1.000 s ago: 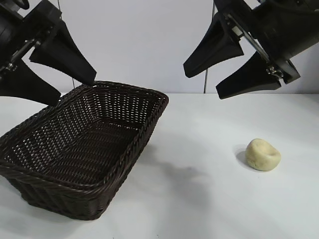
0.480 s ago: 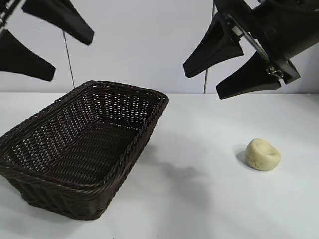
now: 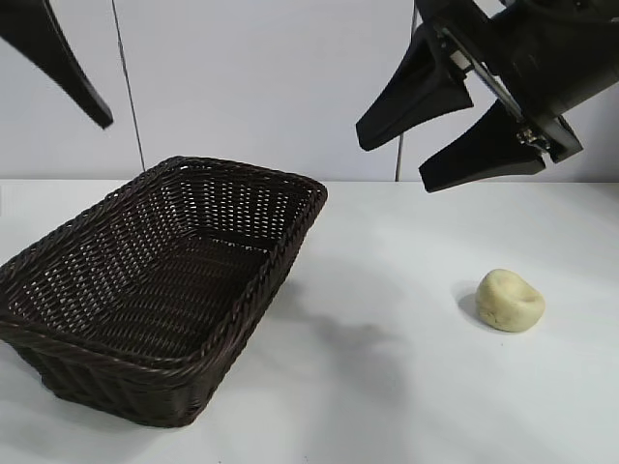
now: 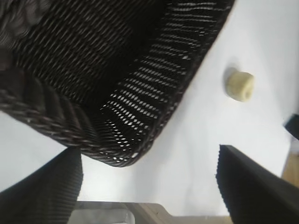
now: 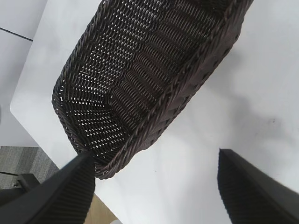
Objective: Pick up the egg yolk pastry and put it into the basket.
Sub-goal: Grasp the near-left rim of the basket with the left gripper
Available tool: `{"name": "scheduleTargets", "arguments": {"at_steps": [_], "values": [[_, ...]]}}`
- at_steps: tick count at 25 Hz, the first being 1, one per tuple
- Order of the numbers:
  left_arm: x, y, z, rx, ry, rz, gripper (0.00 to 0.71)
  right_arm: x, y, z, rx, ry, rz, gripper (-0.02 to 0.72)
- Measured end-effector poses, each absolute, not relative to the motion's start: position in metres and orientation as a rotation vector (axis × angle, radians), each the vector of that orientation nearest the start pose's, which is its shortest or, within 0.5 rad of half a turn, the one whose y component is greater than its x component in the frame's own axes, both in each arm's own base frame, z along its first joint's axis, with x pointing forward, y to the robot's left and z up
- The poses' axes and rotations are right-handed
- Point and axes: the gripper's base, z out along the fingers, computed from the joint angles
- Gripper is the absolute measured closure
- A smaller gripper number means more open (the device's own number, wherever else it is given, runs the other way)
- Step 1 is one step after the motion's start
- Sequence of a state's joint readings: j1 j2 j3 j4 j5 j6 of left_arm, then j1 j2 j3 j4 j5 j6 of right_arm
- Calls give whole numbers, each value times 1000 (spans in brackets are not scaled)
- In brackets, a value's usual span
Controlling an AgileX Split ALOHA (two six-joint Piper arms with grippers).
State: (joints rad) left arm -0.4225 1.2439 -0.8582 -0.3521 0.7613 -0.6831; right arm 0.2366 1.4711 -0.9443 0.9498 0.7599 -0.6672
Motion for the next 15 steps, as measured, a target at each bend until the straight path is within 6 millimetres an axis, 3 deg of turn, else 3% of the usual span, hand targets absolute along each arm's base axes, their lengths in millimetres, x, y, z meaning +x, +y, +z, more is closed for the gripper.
{"name": "scheduleTargets", "arguments": {"at_steps": [5,15], "values": [[207,-109,240,-889,2676,-625,139,271,118,260,-386,2472,895,175],[218,-110,208,-1233,2618,-560,139,271,118,260,-386,2472,895,175]]}}
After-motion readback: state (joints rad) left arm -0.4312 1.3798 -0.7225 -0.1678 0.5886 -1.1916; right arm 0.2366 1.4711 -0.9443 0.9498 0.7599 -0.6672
